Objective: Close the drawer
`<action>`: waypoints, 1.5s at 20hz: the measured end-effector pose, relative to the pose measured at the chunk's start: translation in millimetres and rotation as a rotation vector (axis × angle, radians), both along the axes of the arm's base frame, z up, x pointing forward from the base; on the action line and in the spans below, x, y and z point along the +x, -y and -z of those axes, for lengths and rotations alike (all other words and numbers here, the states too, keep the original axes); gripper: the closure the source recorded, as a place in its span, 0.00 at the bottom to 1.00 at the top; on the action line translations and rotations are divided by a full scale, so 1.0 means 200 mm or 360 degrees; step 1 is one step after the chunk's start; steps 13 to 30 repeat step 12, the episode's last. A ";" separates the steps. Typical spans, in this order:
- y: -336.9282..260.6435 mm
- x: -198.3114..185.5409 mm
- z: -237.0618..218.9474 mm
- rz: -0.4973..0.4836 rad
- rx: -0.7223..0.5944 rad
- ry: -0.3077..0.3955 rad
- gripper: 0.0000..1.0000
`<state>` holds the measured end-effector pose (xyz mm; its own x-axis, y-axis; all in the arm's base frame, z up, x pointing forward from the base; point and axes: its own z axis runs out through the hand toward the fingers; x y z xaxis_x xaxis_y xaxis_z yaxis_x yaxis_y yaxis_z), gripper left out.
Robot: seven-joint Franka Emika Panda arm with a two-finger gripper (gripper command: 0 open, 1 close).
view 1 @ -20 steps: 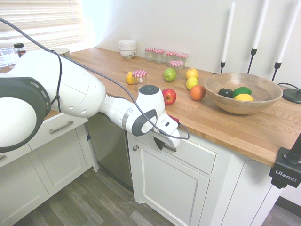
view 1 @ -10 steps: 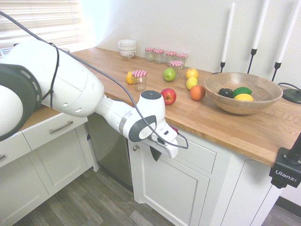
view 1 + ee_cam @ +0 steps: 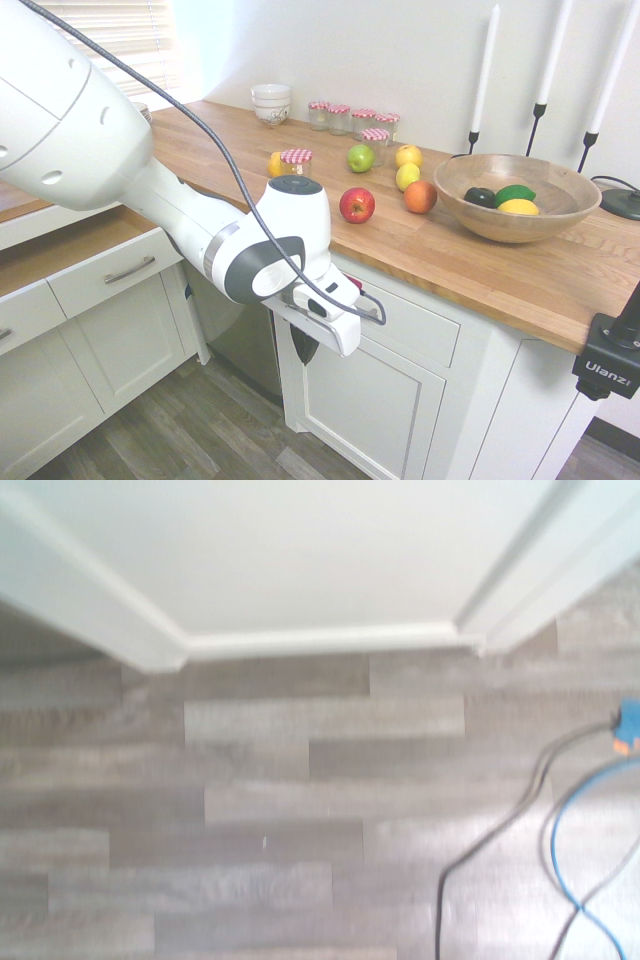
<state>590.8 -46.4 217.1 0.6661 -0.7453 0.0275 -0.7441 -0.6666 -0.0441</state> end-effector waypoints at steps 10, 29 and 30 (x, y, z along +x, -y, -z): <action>-0.04 -0.34 -0.12 -0.0042 -0.0005 0.0014 0.00; -0.04 -0.35 -0.12 -0.0040 -0.0005 0.0013 0.00; -0.04 -0.35 -0.12 -0.0040 -0.0005 0.0013 0.00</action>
